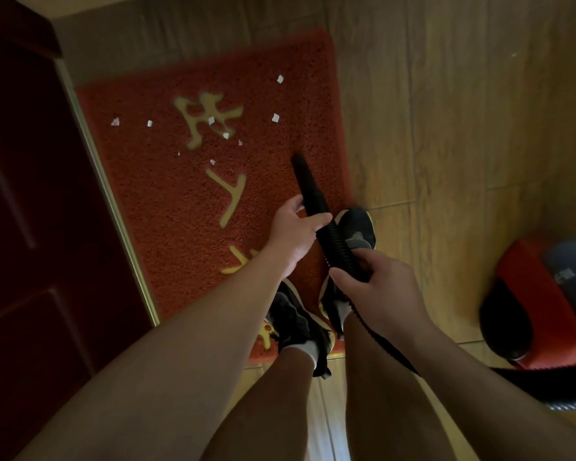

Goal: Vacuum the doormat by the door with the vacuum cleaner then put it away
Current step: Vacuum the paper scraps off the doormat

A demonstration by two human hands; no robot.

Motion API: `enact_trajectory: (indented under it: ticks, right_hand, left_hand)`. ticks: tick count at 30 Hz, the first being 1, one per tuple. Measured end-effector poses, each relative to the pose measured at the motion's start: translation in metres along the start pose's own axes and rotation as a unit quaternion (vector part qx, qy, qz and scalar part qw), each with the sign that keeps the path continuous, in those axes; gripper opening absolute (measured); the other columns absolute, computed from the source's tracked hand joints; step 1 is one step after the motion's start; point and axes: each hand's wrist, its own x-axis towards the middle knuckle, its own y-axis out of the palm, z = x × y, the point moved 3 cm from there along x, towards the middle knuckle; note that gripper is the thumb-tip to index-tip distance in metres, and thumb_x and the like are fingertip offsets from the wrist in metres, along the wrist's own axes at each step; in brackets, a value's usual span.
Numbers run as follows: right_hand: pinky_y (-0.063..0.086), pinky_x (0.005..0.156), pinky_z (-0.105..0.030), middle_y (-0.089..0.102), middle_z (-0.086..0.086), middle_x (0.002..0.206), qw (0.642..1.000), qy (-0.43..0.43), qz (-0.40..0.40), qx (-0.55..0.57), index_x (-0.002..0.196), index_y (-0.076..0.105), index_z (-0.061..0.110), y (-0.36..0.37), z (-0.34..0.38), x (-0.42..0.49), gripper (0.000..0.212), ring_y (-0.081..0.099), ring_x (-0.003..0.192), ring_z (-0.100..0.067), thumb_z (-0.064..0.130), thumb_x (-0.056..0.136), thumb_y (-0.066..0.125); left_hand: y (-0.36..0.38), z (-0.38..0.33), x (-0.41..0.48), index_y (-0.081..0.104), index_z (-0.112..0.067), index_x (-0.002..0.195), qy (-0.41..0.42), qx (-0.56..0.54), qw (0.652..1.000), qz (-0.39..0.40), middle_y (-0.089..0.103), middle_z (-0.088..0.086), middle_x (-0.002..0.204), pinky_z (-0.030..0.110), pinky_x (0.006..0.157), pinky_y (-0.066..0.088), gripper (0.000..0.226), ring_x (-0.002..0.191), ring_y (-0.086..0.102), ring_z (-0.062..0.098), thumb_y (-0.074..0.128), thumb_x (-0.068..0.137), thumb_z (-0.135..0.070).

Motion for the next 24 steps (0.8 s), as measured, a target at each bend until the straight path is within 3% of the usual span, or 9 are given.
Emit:
enact_trajectory:
  ticks: [10, 15, 19, 24]
  right_hand:
    - [0.059, 0.067, -0.041, 0.072, 0.008, 0.086, 1.0, -0.002, 0.005, 0.007, 0.119, 0.069, 0.027, -0.007, 0.003, 0.007, 0.035, 0.068, 0.072, -0.006, 0.041, 0.088, 0.072]
    - [0.058, 0.062, -0.041, 0.071, 0.007, 0.078, 1.0, -0.012, 0.015, 0.011, 0.115, 0.069, 0.03, -0.009, 0.016, 0.018, 0.029, 0.067, 0.065, -0.007, 0.042, 0.088, 0.071]
    - [0.054, 0.053, -0.034, 0.07, 0.008, 0.073, 1.0, -0.014, 0.026, 0.008, 0.113, 0.068, 0.032, -0.009, 0.027, 0.03, 0.027, 0.064, 0.056, -0.008, 0.042, 0.089, 0.071]
    - [0.054, 0.054, -0.042, 0.068, 0.005, 0.069, 0.999, -0.016, 0.032, 0.021, 0.104, 0.069, 0.031, -0.013, 0.036, 0.043, 0.018, 0.063, 0.055, -0.012, 0.04, 0.089, 0.071]
  left_hand:
    - [0.003, -0.012, 0.002, 0.068, -0.014, 0.122, -0.003, -0.003, 1.0, -0.008, 0.066, 0.001, 0.128, 0.056, 0.103, 0.053, 0.034, 0.116, 0.065, 0.028, 0.073, 0.089, -0.009]
    - [-0.007, -0.024, 0.01, 0.067, -0.013, 0.125, 0.004, -0.006, 1.0, -0.025, 0.066, 0.002, 0.129, 0.055, 0.102, 0.054, 0.037, 0.115, 0.067, 0.028, 0.074, 0.089, -0.009]
    - [-0.014, -0.034, 0.018, 0.07, -0.015, 0.117, 0.009, -0.006, 0.999, -0.036, 0.069, 0.003, 0.121, 0.057, 0.102, 0.054, 0.029, 0.112, 0.068, 0.03, 0.073, 0.089, -0.009]
    - [-0.014, -0.046, 0.026, 0.069, -0.014, 0.117, 0.015, -0.015, 0.998, -0.051, 0.069, 0.005, 0.121, 0.057, 0.103, 0.052, 0.029, 0.113, 0.068, 0.031, 0.073, 0.089, -0.006]
